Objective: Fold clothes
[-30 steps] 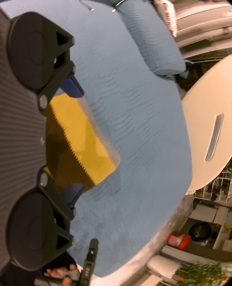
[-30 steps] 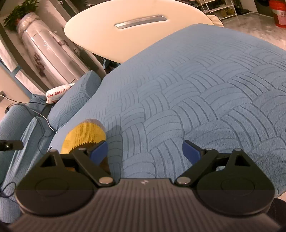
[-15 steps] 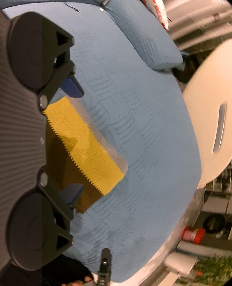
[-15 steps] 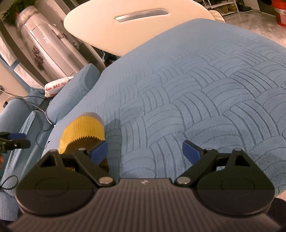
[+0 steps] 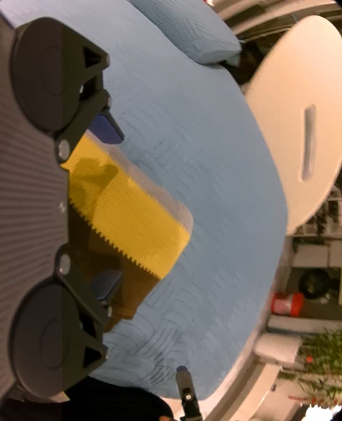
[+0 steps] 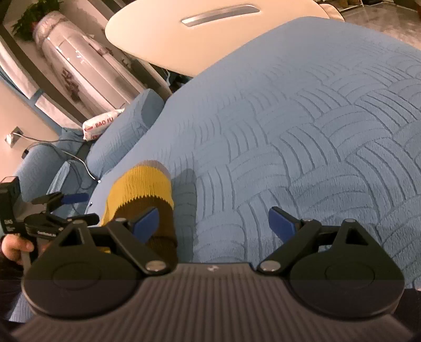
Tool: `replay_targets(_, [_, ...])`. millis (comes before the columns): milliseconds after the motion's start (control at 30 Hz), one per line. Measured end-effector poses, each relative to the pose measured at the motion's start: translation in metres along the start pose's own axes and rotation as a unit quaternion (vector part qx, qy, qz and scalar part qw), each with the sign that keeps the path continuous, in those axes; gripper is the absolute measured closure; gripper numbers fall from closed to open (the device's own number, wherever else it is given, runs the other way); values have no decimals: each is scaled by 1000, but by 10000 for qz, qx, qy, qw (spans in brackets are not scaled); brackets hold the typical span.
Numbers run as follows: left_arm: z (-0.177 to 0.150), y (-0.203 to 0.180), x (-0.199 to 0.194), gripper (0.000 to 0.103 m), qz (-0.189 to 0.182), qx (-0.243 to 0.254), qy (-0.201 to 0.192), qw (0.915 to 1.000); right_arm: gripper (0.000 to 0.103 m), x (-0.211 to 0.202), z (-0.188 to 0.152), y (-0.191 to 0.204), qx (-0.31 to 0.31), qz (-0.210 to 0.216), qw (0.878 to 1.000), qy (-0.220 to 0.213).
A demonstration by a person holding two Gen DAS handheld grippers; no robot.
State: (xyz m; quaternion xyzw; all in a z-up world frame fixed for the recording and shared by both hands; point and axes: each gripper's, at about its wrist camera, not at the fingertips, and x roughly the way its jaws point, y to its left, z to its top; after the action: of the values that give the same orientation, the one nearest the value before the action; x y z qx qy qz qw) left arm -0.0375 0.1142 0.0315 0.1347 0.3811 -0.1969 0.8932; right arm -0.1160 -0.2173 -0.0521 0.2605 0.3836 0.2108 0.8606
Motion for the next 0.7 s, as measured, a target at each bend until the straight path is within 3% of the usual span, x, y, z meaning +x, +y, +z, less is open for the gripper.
replay_targets(167, [-17, 5, 23, 0, -147, -146, 248, 9995, 11, -1, 0, -3, 144, 65, 9999, -36])
replay_targets(267, [-32, 12, 22, 0, -266, -281, 1, 9992, 11, 4, 1, -3, 150, 92, 9998, 62])
replay_targets(467, [-38, 32, 33, 0, -610, -966, 170, 9933, 11, 3, 3, -6, 277, 77, 9996, 24])
replay_targets(700, [-39, 29, 35, 0, -581, -959, 182, 9935, 11, 6, 3, -5, 288, 6, 9996, 15])
